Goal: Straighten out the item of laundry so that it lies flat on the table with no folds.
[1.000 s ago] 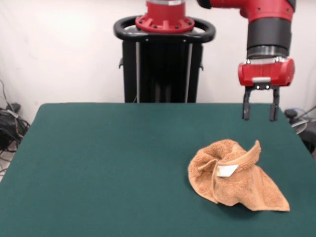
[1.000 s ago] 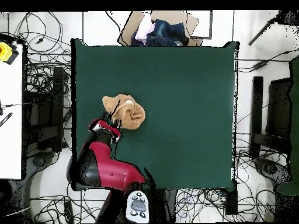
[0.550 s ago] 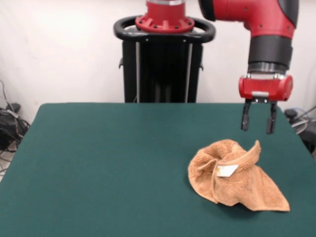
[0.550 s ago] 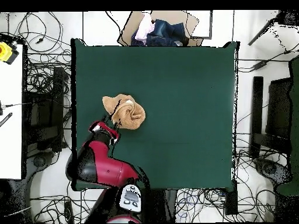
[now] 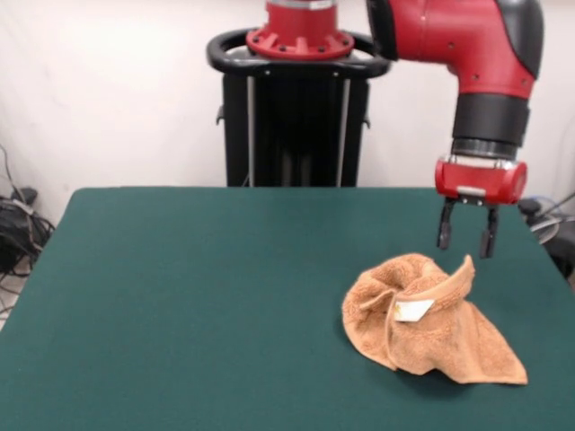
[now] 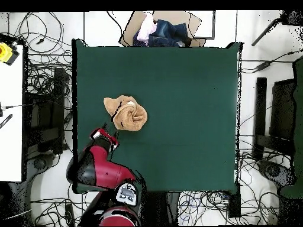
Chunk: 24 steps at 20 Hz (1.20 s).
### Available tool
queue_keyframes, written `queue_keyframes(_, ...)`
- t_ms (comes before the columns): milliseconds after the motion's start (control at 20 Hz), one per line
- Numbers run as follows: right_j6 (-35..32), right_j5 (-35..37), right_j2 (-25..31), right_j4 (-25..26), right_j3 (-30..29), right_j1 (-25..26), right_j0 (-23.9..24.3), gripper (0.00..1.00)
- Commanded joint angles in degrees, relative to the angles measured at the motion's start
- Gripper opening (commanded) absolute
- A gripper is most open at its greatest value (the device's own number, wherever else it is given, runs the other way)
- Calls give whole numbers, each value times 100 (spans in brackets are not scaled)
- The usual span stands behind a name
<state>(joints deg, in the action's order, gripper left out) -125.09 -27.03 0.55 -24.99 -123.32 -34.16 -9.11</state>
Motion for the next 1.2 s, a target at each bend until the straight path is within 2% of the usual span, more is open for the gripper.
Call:
queue_keyframes(50, -1430, -467, 122, -142, 451, 186, 147, 100)
queue_keyframes(300, -1362, -521, 146, -17, 549, 142, 263, 100)
queue_keyframes(650, -1278, -691, 86, -300, 723, 150, 118, 100)
queue_keyframes(900, -1120, -1092, -107, -406, 909, 361, -23, 100)
queue_keyframes(1200, -1044, -1250, -163, -679, 1071, 535, -144, 100)
